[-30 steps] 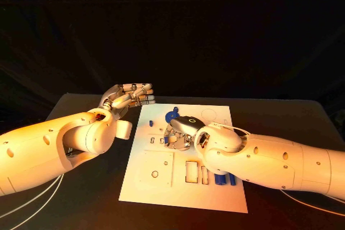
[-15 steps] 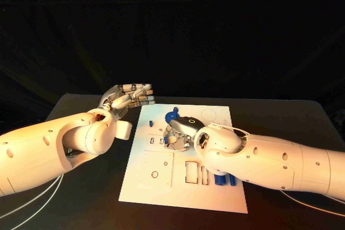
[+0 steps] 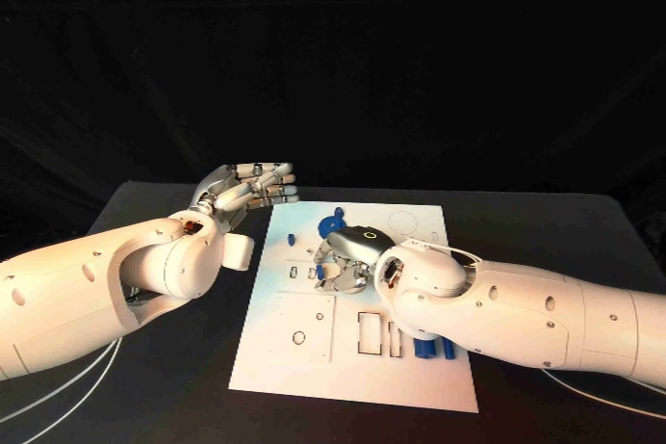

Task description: Assemble the parts on the task board

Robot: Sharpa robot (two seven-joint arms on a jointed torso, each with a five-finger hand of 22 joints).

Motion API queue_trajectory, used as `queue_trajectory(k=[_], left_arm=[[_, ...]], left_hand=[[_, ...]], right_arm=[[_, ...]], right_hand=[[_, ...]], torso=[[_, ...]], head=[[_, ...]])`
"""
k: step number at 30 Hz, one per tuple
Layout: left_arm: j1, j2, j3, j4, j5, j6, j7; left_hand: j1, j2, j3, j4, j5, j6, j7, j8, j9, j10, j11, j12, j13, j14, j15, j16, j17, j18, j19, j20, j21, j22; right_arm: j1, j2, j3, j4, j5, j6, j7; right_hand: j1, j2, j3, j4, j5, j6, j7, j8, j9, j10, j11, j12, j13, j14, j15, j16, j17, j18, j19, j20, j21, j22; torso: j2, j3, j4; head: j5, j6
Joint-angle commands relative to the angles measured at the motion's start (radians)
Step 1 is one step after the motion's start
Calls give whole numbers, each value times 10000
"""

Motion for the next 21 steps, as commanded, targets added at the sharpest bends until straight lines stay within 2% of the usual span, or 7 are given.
queue_trajectory(k=[1,4,8,10,14,18,21], left_arm=[[6,6,5,-13,-17,198,-13],[6,-2,5,-86,-192,206,-163],[6,4,3,-271,-593,449,-542],[5,13,-9,-414,-1038,719,-843],[4,17,-30,-616,-2213,1603,-1881],[4,6,-35,-660,-3648,2280,-3110],[8,5,-36,-680,-5017,3026,-4384]], left_hand=[[2,101,-24,-52,-15,46,218,-43,9,-9,3,-27,-3,149,-33,-1,6,126,147,5,115,16],[-41,129,-91,-84,-18,192,111,-32,25,251,-107,64,29,533,-159,118,91,144,559,-146,444,144],[-101,175,-129,-68,-19,601,-112,84,61,1469,-480,555,211,1833,-605,721,445,135,1405,-540,1116,436],[72,276,139,-113,-1,1149,-465,291,125,2398,-891,862,341,3411,-1151,1629,946,152,2448,-1068,1981,845],[-104,141,296,22,-18,1610,-881,416,187,3643,-1446,1463,711,5148,-1709,3371,2076,147,3648,-1753,3283,1521],[-614,40,-165,498,3,1375,-964,333,236,3804,-1622,2574,1674,5082,-1878,7432,6068,-15,3896,-1949,4452,2252],[-813,219,-814,1114,-14,1278,-994,782,574,2748,-1657,5143,3859,4751,-1920,11232,10224,-50,3927,-2124,6560,4275]], right_arm=[[-13,-134,2,194,-34,-963,211],[0,-401,28,470,457,-1895,910],[148,-849,92,838,1824,-2557,2181],[349,-1234,121,1106,2785,-2530,2688],[790,-2126,146,1611,4384,-2047,3052],[1020,-2788,152,1867,5307,-1939,3154],[1147,-3353,154,1964,6013,-1935,3208]], right_hand=[[19,-241,-291,314,-256,-545,77,-41,-152,297,107,-97,1897,1055,136,26,2614,-67,1055,103,44,2635],[364,-443,-590,917,-419,-822,120,13,-266,230,148,-157,1830,1045,181,7,2576,-67,1055,162,44,2635],[619,-315,-579,1156,-453,-642,66,133,-257,33,108,-371,1650,969,146,-142,2290,-67,1054,152,44,2634],[686,-181,-710,1216,127,-162,-10,411,-181,-442,33,-884,1242,836,79,-406,1829,34,842,88,-295,2356],[642,-49,-1021,1240,530,119,-78,612,-154,-617,-25,-1057,1081,772,15,-564,1587,145,607,31,-696,2039],[663,29,-1122,1224,556,207,-116,694,-148,-622,-60,-1060,1062,771,-17,-584,1570,156,587,-1,-748,2001],[686,82,-1181,1206,639,240,-135,735,-150,-612,-79,-1052,1056,770,-37,-599,1555,158,587,-22,-761,1992]], torso=[[-5,6,21],[-29,4,3],[-77,-8,-20],[-125,-11,-23],[-220,-19,-27],[-288,-43,-35],[-379,-38,-71]], head=[[0,10],[34,17],[62,28],[84,47],[70,35],[12,65],[31,0]])
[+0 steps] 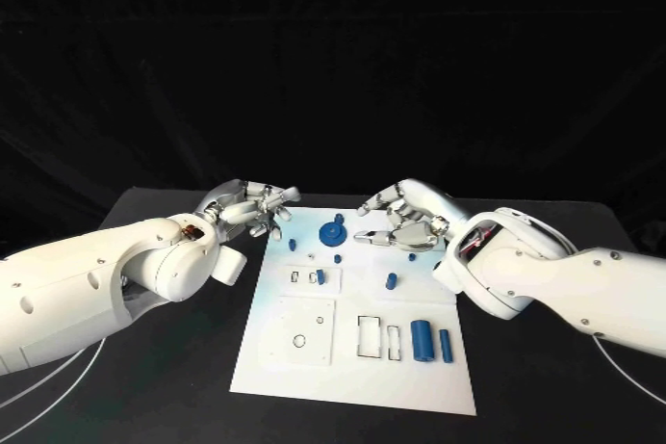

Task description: Assemble the parts on the task board

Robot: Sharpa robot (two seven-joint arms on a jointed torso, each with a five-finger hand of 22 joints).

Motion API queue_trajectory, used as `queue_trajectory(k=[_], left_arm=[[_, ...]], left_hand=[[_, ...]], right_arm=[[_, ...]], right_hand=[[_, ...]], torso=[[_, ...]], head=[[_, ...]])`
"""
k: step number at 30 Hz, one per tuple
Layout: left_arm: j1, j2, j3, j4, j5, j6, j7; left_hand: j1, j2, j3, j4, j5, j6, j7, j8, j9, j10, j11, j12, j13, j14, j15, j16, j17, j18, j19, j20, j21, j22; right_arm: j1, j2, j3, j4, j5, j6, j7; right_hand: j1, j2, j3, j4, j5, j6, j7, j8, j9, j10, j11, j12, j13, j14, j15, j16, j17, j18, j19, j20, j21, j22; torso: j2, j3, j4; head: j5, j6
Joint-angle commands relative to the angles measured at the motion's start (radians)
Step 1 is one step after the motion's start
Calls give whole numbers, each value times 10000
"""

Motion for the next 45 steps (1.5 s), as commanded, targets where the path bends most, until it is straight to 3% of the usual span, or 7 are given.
queue_trajectory(k=[1,3,6,11,18,26,45], left_arm=[[10,15,0,-14,-2988,1871,-2653],[18,40,1,-30,-3715,2219,-3324],[71,148,1,-89,-4785,2575,-4405],[176,426,2,-243,-6090,2958,-5834],[331,989,-1,-580,-6852,3376,-7325],[575,1697,-26,-1015,-7300,3779,-7870],[690,2456,-58,-1499,-7922,4403,-8154]], left_hand=[[-65,-5,-595,414,-27,-57,-133,511,358,-905,-12,2258,1852,-8,-60,2242,2493,-72,38,-138,1772,1911],[-109,-36,-918,605,-42,231,-259,986,665,-828,-123,3632,3010,142,-128,2889,3327,-253,240,-145,2572,2989],[-442,-7,-1461,850,-48,486,-524,1739,1239,166,-349,6457,5980,372,-288,3462,4113,-483,921,-283,3802,4778],[-918,235,-2217,865,-19,129,-736,2965,2427,685,-537,8223,7958,380,-491,3494,4245,-709,1402,-433,4761,6220],[-834,448,-2620,860,-22,-651,-677,3634,3291,241,-487,7885,7502,388,-465,3462,4291,-931,2131,-484,5408,7463],[-830,598,-2834,870,-20,-776,-736,4049,3736,440,-536,8156,7831,393,-506,3444,4314,-1034,2477,-520,5637,7983],[-1068,645,-3072,880,-22,-876,-768,4268,4014,497,-565,8259,7941,397,-530,3430,4329,-1078,2599,-544,5741,8210]], right_arm=[[96,-483,-4,108,2070,27,614],[156,-751,-4,133,2304,44,644],[248,-1067,-4,103,2512,41,646],[312,-1239,-5,-54,2656,18,605],[351,-1272,-7,-181,2364,-5,249],[369,-1193,-13,-295,2019,-164,-145],[365,-1022,-28,-463,1921,-189,-332]], right_hand=[[-3,98,-73,-3,59,89,-5,58,9,-22,-22,-1,1058,752,-52,-57,1554,159,574,-60,-49,1984],[-75,148,-186,39,129,97,-18,91,0,-39,-35,-22,1027,749,-69,-78,1532,163,569,-79,-73,1967],[-127,176,-263,72,160,99,-25,111,-7,-28,-42,-12,1027,746,-75,-92,1516,160,578,-90,-68,1973],[-134,217,-348,79,280,82,-31,128,-20,-6,-52,7,1031,743,-85,-111,1497,153,597,-104,-49,1990],[-246,236,-552,152,370,67,-39,164,-39,-19,-59,-16,989,725,-95,-172,1422,162,587,-118,-92,1959],[-333,256,-706,226,465,68,-49,198,-51,15,-68,16,1001,721,-104,-199,1395,164,588,-128,-109,1950],[-410,292,-917,325,671,20,-49,225,-79,-109,-72,-132,854,666,-113,-355,1183,217,490,-140,-326,1789]], torso=[[-158,2,-42],[-200,26,-36],[-270,66,-9],[-337,106,-45],[-361,160,-83],[-333,142,-61],[-316,131,-75]], head=[[27,-58],[68,-112],[96,-219],[149,-316],[207,-394],[201,-437],[210,-507]])
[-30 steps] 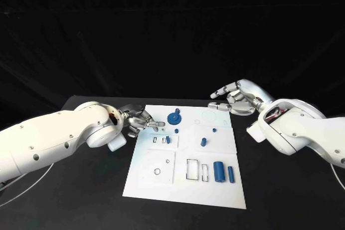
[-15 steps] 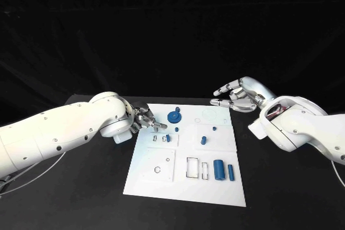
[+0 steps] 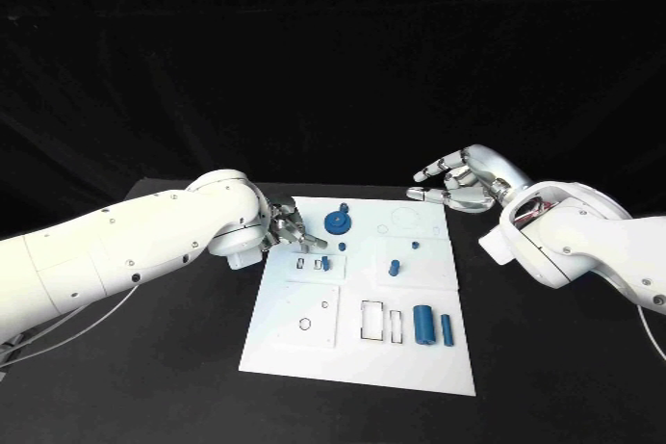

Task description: Assemble the parts on the task board

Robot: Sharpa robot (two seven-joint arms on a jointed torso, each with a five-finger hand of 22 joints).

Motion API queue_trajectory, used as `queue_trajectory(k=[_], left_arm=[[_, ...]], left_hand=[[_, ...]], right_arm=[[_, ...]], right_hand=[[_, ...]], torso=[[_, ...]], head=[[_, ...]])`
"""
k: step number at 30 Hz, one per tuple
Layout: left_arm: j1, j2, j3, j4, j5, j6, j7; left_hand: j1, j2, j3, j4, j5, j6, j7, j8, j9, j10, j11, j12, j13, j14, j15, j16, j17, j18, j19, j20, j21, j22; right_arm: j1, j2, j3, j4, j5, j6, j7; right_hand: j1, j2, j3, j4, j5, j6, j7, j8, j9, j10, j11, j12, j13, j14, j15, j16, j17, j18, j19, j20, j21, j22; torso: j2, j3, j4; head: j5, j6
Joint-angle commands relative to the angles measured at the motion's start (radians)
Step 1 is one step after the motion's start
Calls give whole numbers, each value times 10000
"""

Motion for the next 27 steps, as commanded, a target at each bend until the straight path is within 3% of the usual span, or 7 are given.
queue_trajectory(k=[1,4,20,27], left_arm=[[24,144,-9,-94,-405,504,-187],[24,243,-16,-165,-437,525,-197],[17,665,-113,-459,-369,707,-208],[14,713,-120,-441,-342,779,-205]], left_hand=[[-138,-1,-63,-8,-22,-63,-12,41,20,46,12,33,-16,416,-86,-47,148,-145,95,8,53,16],[-158,11,-76,-7,-22,-74,-13,52,38,29,12,14,-44,415,-87,-51,145,-150,105,6,63,38],[-211,65,-107,-7,-18,-96,-18,89,92,38,8,33,-20,416,-89,-54,148,-162,134,4,91,102],[-220,84,-111,-8,-16,-99,-20,100,107,33,7,27,-29,416,-90,-55,148,-164,138,4,96,113]], right_arm=[[0,31,0,-11,-149,-57,-99],[-1,43,-1,-14,-149,-60,-98],[-13,142,-5,-66,-149,-24,-108],[-29,171,-7,-87,-158,-47,-81]], right_hand=[[-130,12,-97,27,78,-25,-18,67,-25,-67,-15,-79,843,661,-42,-59,1161,82,483,-72,-52,1780],[-130,23,-185,63,254,-67,-10,71,-42,-77,-10,-91,825,658,-39,-80,1148,87,475,-72,-82,1762],[-125,43,-230,83,335,-61,-14,91,-45,-94,-12,-111,803,644,-41,-128,1088,101,450,-73,-142,1719],[-114,71,-245,92,378,-70,-13,95,-50,-83,-13,-100,809,645,-42,-130,1091,103,447,-74,-154,1711]], torso=[[6,-4,-14],[9,-7,-12],[4,6,-2],[9,5,-7]], head=[[-35,13],[-69,-4],[-76,-89],[-175,-81]])
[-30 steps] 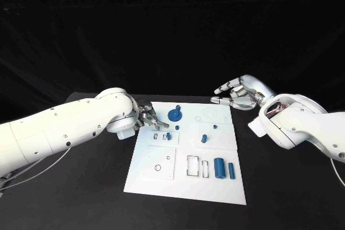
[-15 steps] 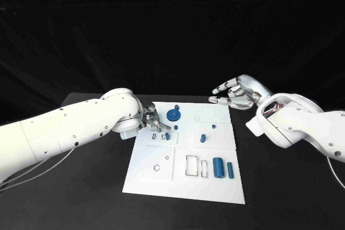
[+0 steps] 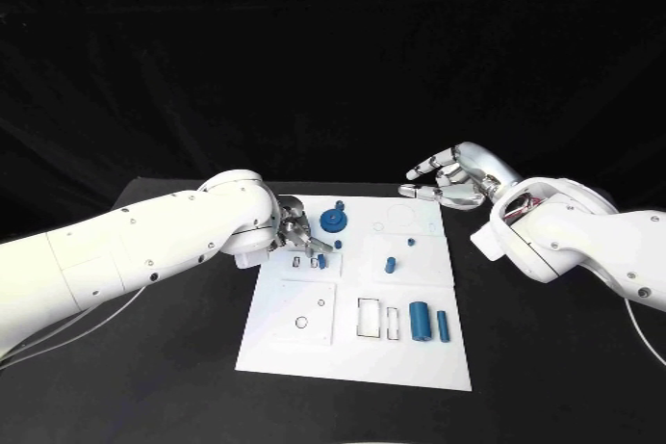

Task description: Assemble the parts on the task board

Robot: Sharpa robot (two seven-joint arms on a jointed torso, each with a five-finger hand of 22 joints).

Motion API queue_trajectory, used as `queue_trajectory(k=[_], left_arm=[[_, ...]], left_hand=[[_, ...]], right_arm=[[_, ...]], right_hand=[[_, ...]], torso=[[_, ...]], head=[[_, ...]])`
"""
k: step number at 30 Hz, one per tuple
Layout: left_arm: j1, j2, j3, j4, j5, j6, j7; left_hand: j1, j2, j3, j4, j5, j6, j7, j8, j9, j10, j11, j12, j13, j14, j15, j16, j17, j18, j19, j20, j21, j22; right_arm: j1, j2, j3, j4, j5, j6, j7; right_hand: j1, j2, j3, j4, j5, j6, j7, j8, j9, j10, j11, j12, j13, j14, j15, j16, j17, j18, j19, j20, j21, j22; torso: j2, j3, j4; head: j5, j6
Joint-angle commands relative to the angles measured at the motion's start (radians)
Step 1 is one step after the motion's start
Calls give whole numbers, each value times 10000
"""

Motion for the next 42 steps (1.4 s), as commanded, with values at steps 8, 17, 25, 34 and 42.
queue_trajectory(k=[8,17,25,34,42], left_arm=[[9,105,-2,-40,20,438,-20],[2,205,-9,-94,104,536,-19],[0,227,-13,-109,120,642,-17],[0,242,-16,-101,88,736,-8],[0,252,-16,-101,85,765,7]], left_hand=[[-43,76,-59,-30,-9,-74,5,101,64,47,-2,49,30,417,-95,-58,155,-171,85,2,83,50],[15,94,-60,-44,-8,-87,0,124,101,47,-7,50,30,418,-99,-61,156,-172,89,0,89,61],[83,116,-58,-54,-7,-99,-5,149,141,56,-12,62,45,419,-103,-62,160,-176,97,-2,100,86],[187,130,-61,-65,-6,-97,-19,190,200,77,-23,85,68,420,-110,-66,163,-182,110,-6,118,122],[452,223,-11,-84,3,-147,-24,225,301,56,-30,53,21,422,-119,-75,170,-188,116,-12,137,158]], right_arm=[[-19,23,-1,-4,-130,-25,15],[-25,53,-2,-20,-132,10,5],[-37,79,-4,-40,-132,41,-5],[-42,90,-4,-48,-139,69,-20],[-43,85,-5,-49,-156,85,-32]], right_hand=[[-63,45,-77,-2,75,-77,-13,59,-20,-47,21,-48,809,645,-44,-56,1088,88,450,-76,-64,1712],[-52,58,-82,-2,93,-70,-15,67,-19,-42,19,-43,813,644,-44,-61,1082,88,450,-77,-67,1711],[-49,61,-83,-3,97,-68,-16,69,-19,-41,19,-42,813,644,-45,-61,1083,89,450,-77,-68,1709],[-39,74,-88,-3,114,-61,-18,76,-19,-37,17,-38,815,645,-46,-62,1085,90,447,-78,-76,1704],[-21,96,-95,-5,148,-54,-22,88,-19,-29,14,-31,818,644,-49,-70,1077,91,448,-80,-79,1703]], torso=[[2,3,8],[2,3,2],[4,2,13],[8,2,1],[11,7,16]], head=[[-22,-54],[4,-82],[15,-119],[36,-113],[12,-111]])
